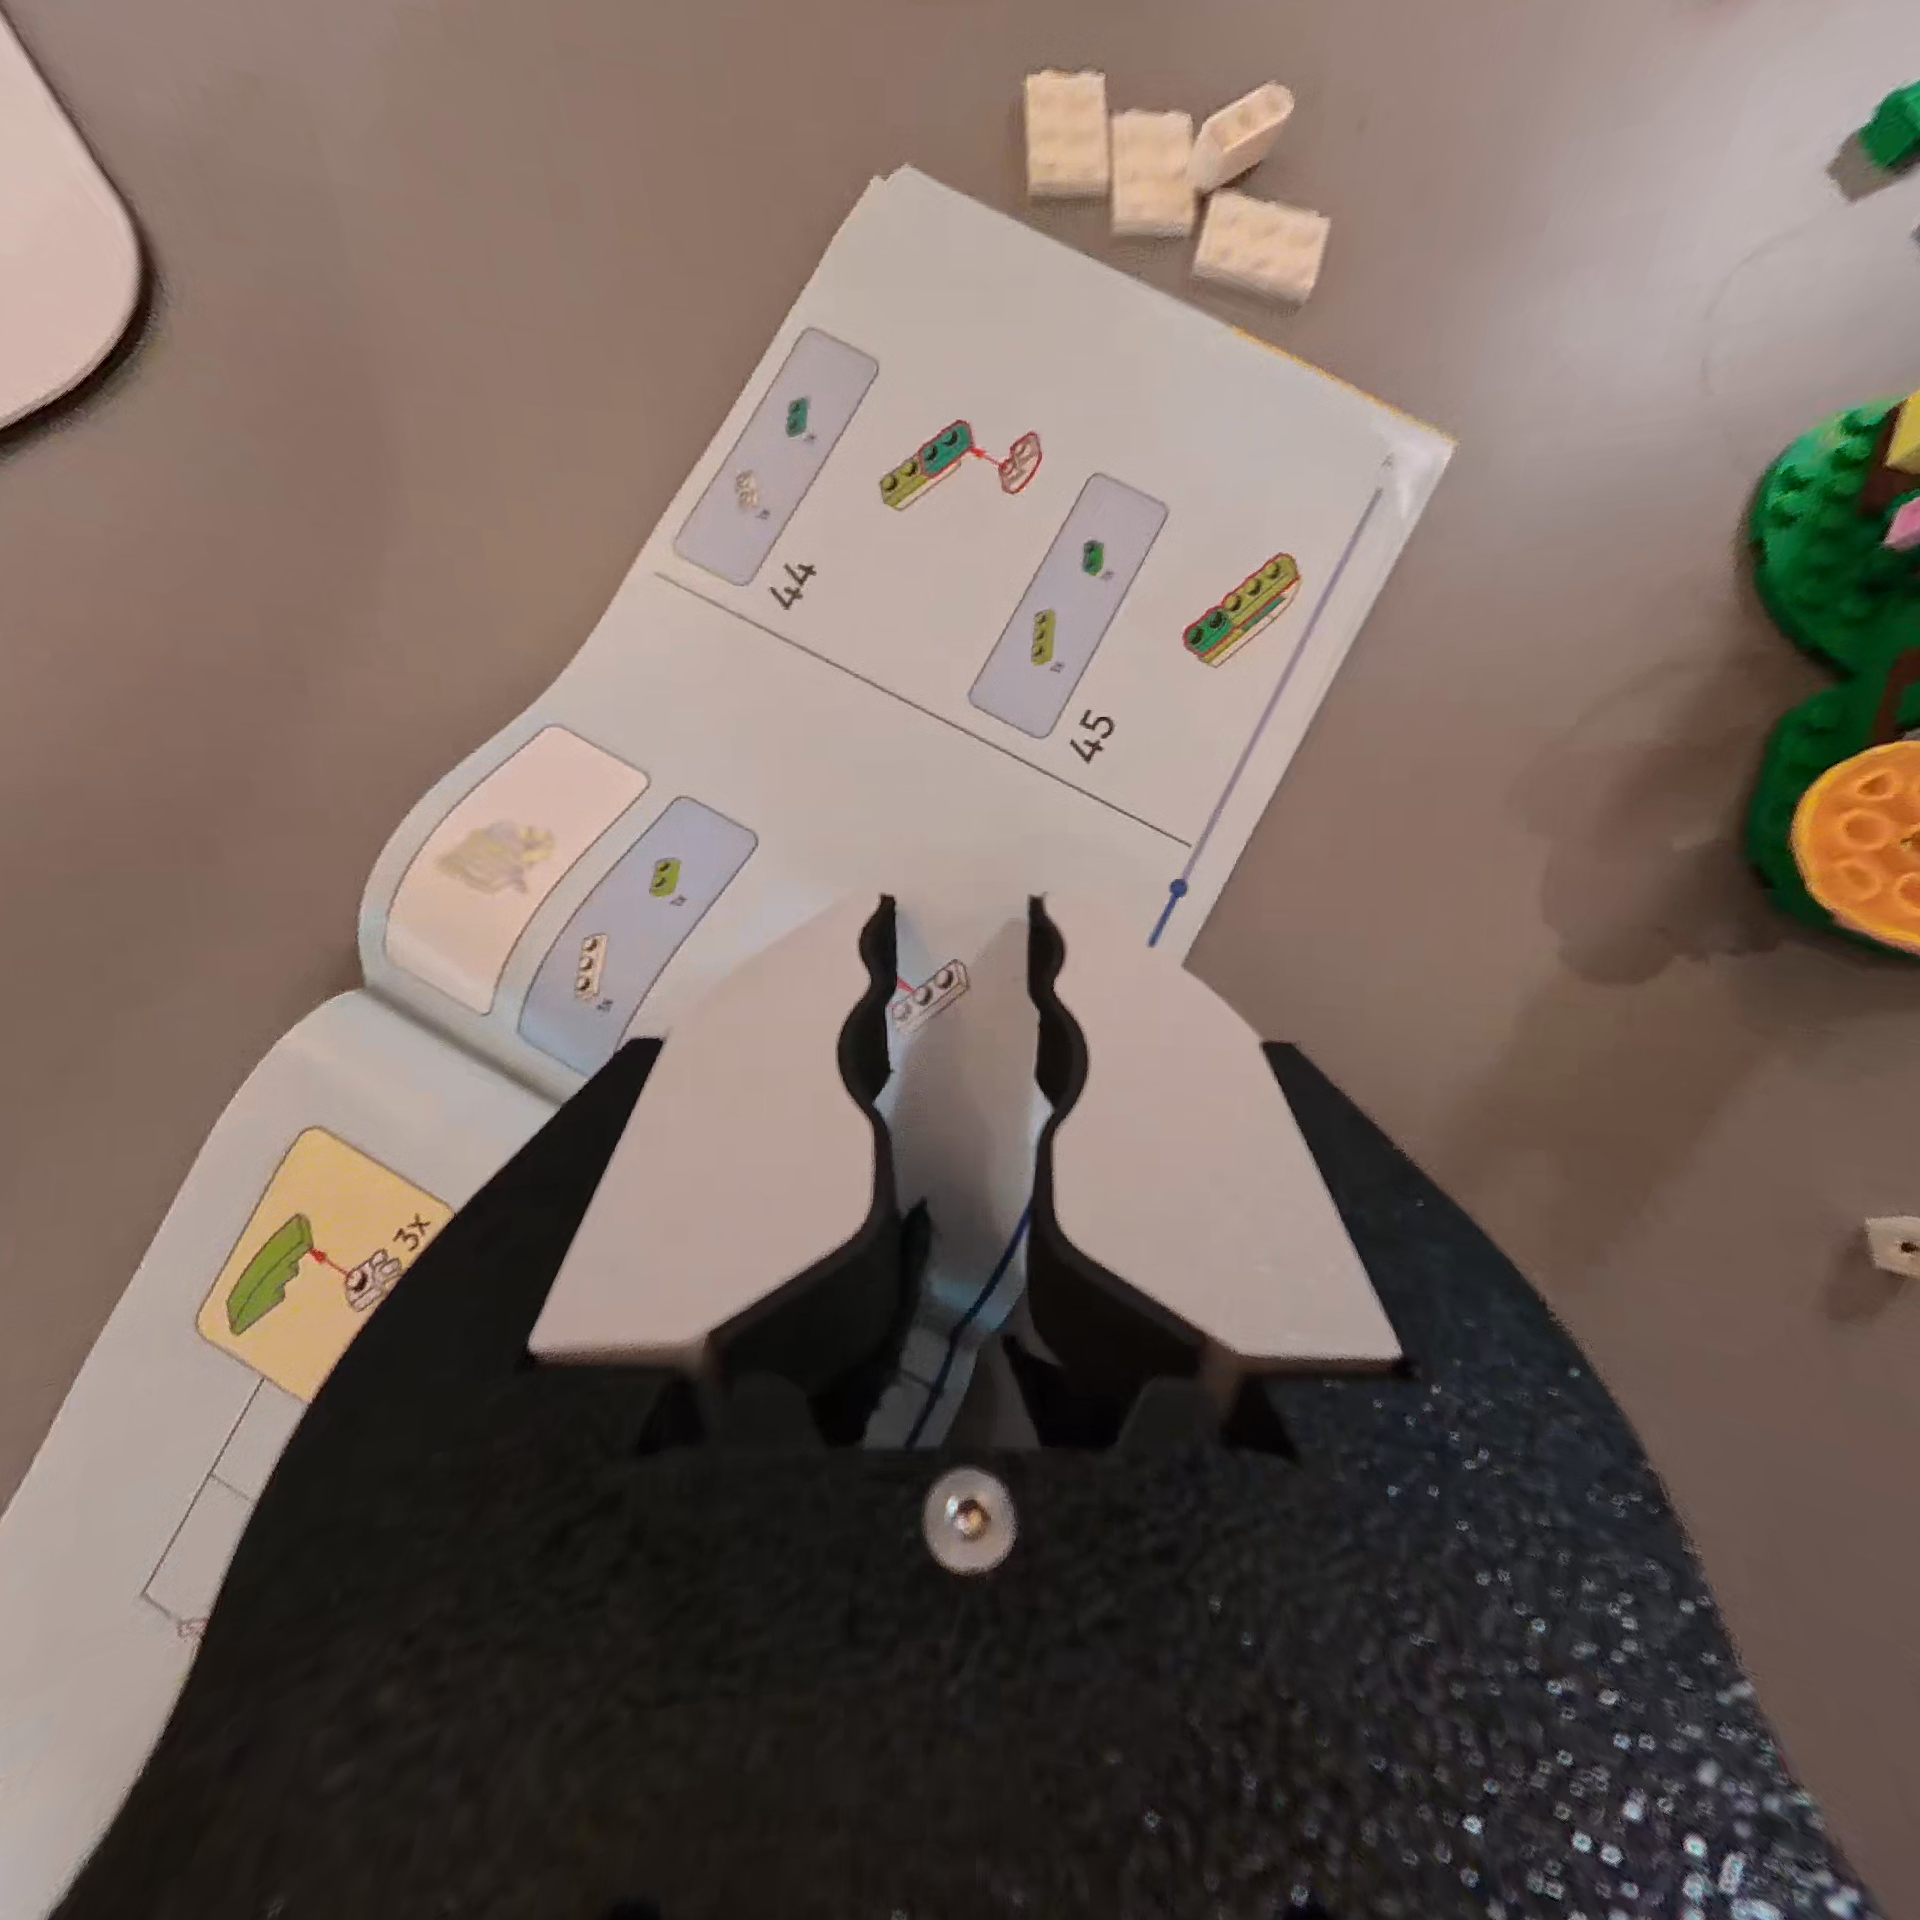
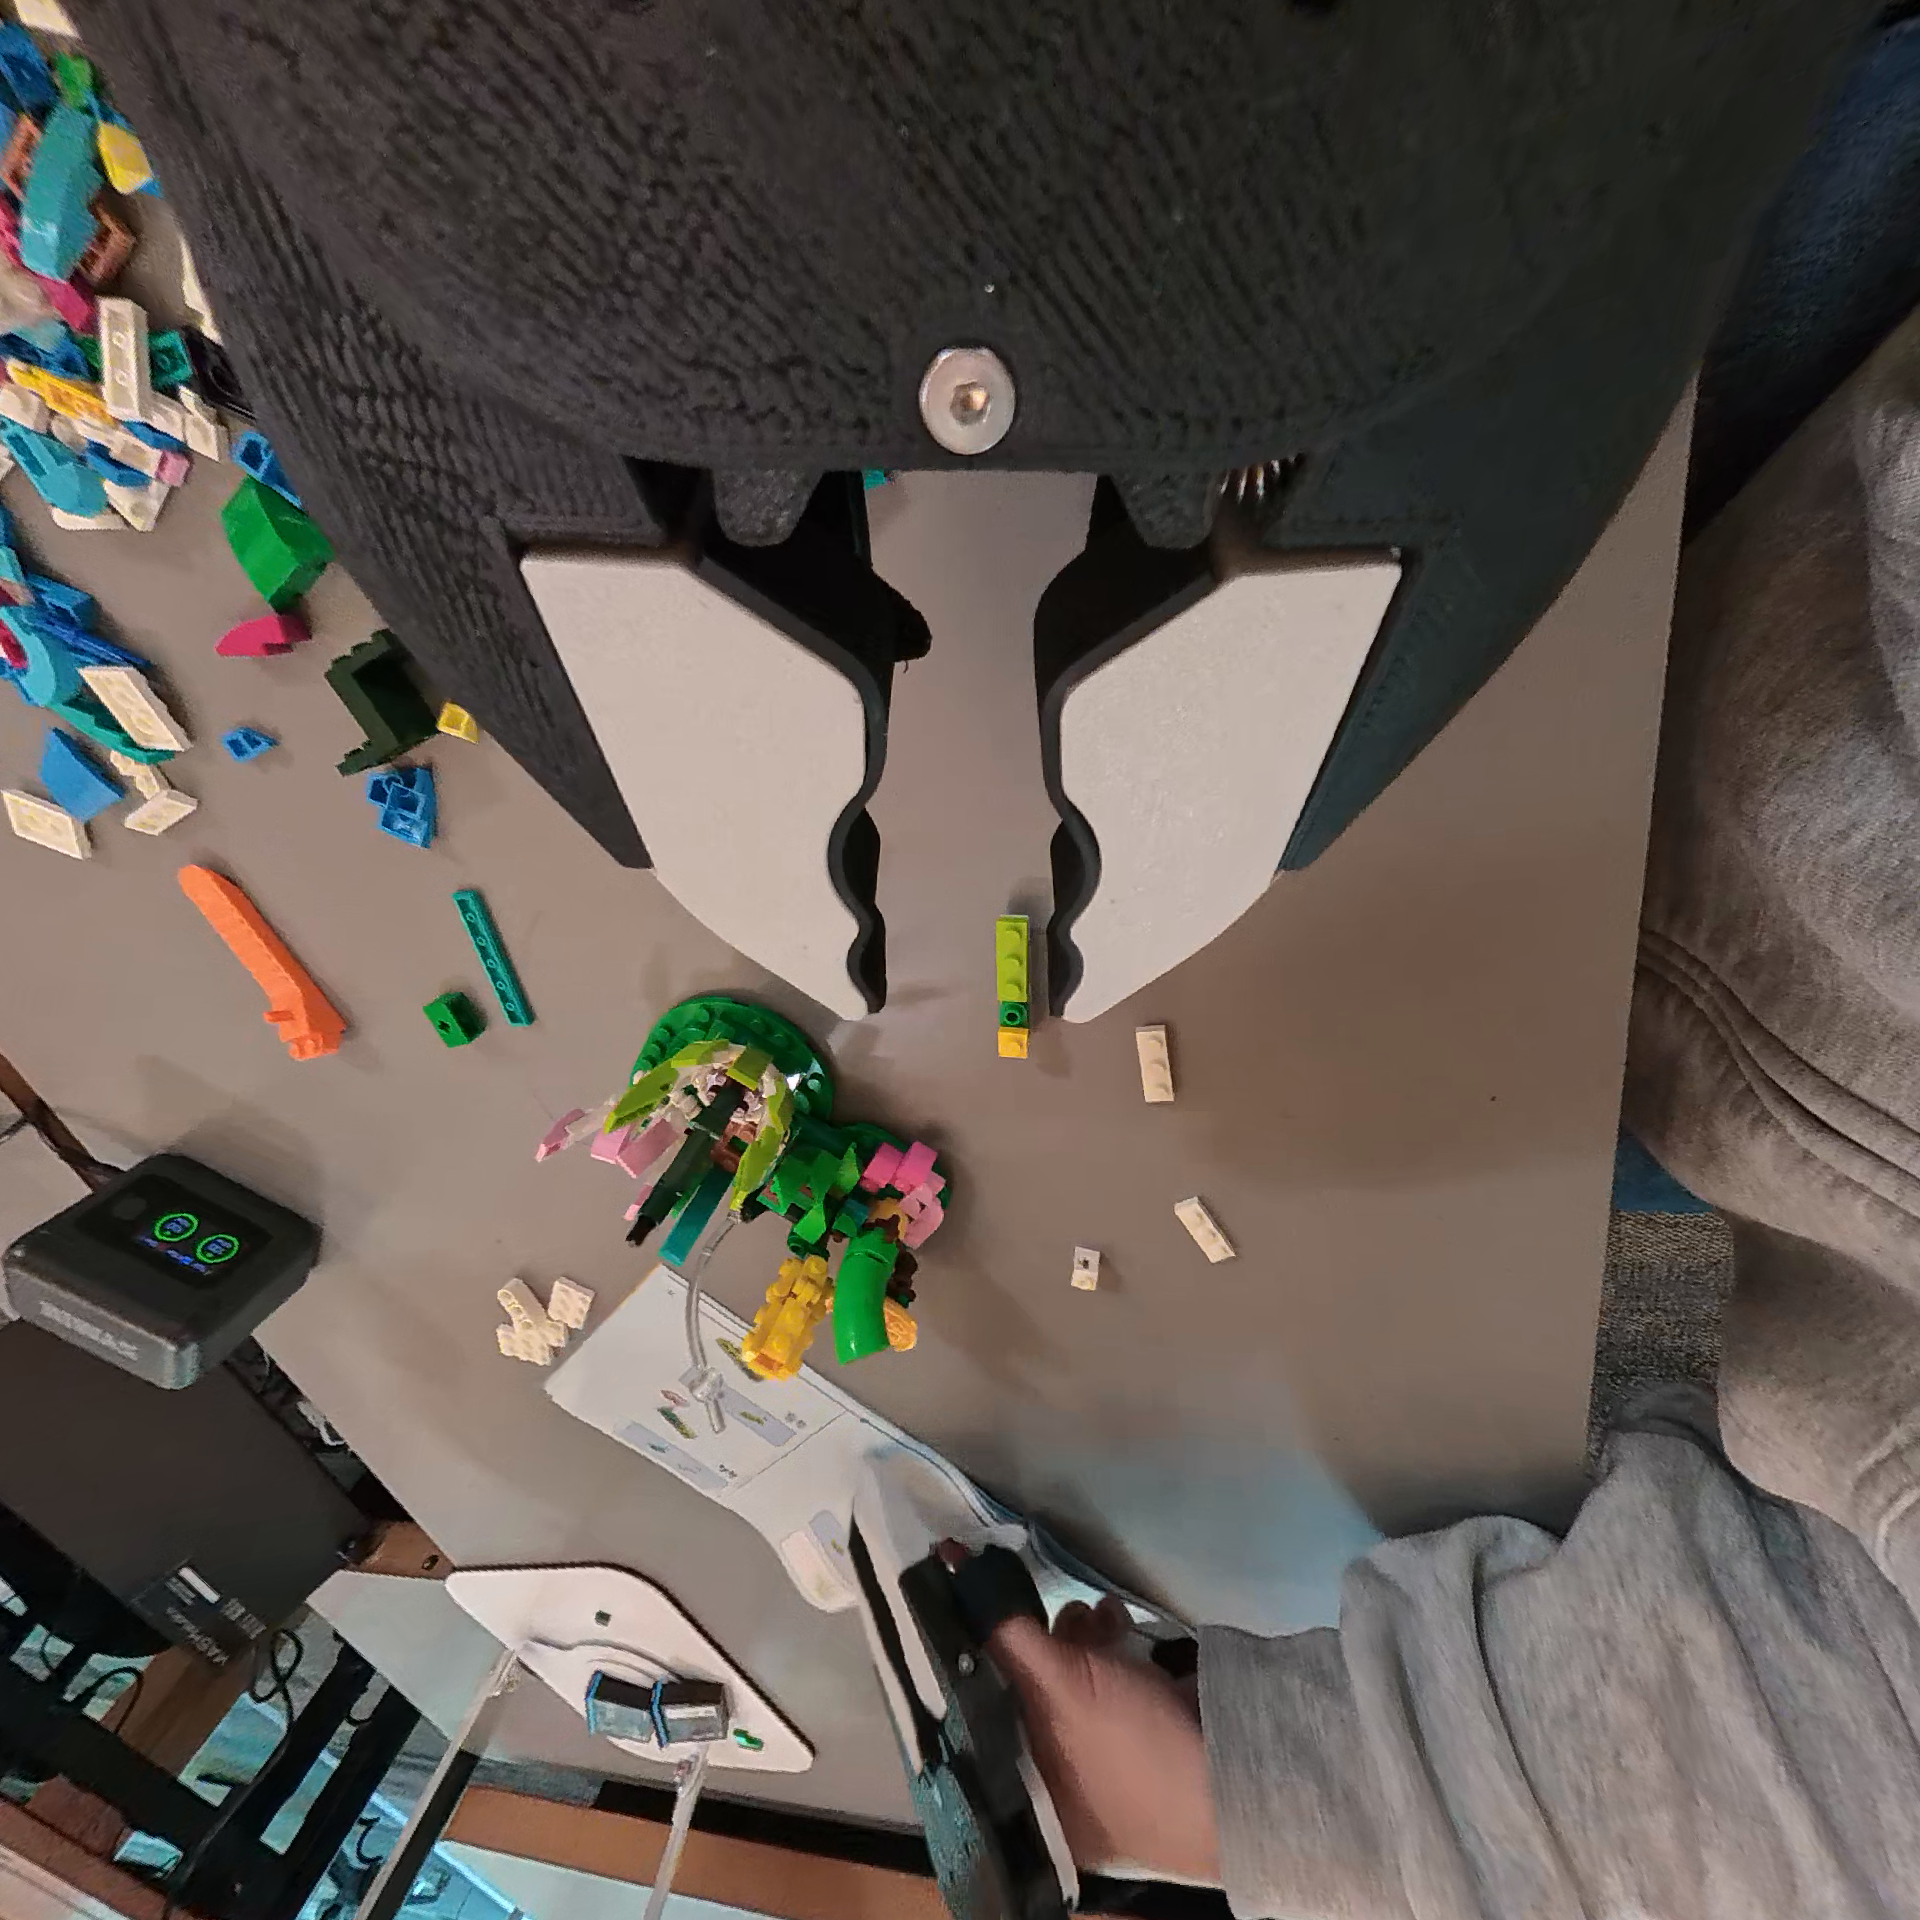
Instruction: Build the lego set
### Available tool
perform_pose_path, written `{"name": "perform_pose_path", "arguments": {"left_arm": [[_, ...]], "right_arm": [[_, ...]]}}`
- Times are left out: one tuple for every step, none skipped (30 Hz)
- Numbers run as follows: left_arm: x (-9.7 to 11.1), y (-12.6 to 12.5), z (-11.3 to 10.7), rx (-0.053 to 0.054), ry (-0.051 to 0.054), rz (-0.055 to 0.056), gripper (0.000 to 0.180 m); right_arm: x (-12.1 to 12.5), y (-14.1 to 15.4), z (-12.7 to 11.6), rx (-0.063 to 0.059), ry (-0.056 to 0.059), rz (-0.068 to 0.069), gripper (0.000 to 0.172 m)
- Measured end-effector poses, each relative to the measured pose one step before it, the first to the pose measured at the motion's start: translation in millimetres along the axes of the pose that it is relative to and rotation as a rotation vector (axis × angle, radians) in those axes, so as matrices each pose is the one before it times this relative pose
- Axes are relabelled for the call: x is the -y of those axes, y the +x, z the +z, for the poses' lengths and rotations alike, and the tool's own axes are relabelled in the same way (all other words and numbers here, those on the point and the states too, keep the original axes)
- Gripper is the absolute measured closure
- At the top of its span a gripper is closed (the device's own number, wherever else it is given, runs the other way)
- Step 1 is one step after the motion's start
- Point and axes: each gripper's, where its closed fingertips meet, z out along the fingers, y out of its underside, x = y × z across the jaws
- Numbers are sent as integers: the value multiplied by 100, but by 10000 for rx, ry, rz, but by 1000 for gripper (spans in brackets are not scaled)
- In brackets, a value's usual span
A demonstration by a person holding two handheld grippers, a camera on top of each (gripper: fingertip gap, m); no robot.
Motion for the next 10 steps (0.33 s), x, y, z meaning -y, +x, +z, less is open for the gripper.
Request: {"name": "perform_pose_path", "arguments": {"left_arm": [[-268,-174,-193,65,-126,48,157],[-293,-78,-202,37,-151,44,157],[-312,-15,-225,16,-160,71,157],[-316,16,-240,13,-148,34,157],[-350,50,-239,-13,-138,-8,157],[-378,117,-256,-57,-136,-13,157],[-445,156,-283,-87,-155,-34,157],[-536,193,-332,-99,-210,-35,157],[-672,193,-426,-84,-331,-79,157],[-794,197,-464,-84,-463,-83,159]], "right_arm": [[-28,-49,29,24,-17,-13,143],[-37,-46,39,20,-18,-2,143],[-35,-13,27,10,-17,1,143],[-17,-22,23,13,-8,-1,143],[-17,-45,13,19,-7,-3,143],[-32,-37,15,13,-11,-6,143],[-36,-26,17,11,-16,-6,143],[-36,-39,17,20,-16,-4,143],[-41,-26,33,20,-15,-1,143],[-32,-19,24,11,-14,-3,143]]}}
